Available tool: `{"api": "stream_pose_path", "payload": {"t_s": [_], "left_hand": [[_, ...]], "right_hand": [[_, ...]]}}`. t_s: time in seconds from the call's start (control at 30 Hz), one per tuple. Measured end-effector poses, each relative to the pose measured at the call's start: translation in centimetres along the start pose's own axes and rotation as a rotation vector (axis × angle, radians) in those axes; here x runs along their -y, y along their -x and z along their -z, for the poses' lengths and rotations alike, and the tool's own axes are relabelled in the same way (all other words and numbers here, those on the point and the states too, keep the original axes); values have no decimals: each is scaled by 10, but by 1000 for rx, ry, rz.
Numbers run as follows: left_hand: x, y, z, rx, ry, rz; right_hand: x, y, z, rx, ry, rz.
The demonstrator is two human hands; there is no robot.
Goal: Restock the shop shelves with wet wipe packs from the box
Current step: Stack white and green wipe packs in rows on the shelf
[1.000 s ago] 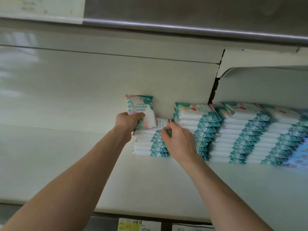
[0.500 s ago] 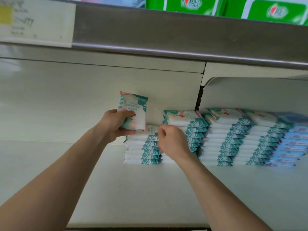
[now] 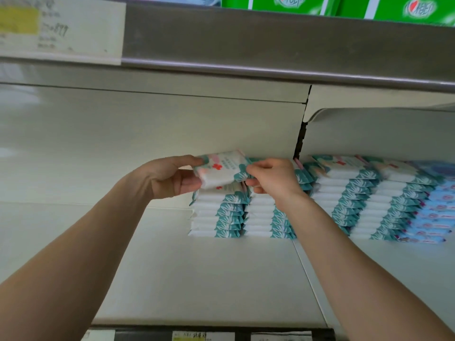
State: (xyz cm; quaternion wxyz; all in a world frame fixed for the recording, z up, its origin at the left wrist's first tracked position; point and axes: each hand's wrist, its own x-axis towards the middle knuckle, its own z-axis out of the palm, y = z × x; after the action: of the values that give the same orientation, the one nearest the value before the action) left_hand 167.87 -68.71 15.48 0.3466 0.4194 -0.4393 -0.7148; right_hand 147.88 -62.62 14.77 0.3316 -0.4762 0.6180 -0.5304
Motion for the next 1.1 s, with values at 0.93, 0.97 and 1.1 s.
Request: {"api": "stream_pose_path", "payload": {"t_s": [0.93,0.97,1.1], "left_hand": [[24,-32,-5,-440,-719,107],[25,-32,-4,-438,-724,118],[27,-32,-3,-407,-633,137]], "right_hand": [[-19,-14,-39,162,1558,661],[-21,-14,-39,152,1563,674],[-26,-16,-39,130,1557,727]]}}
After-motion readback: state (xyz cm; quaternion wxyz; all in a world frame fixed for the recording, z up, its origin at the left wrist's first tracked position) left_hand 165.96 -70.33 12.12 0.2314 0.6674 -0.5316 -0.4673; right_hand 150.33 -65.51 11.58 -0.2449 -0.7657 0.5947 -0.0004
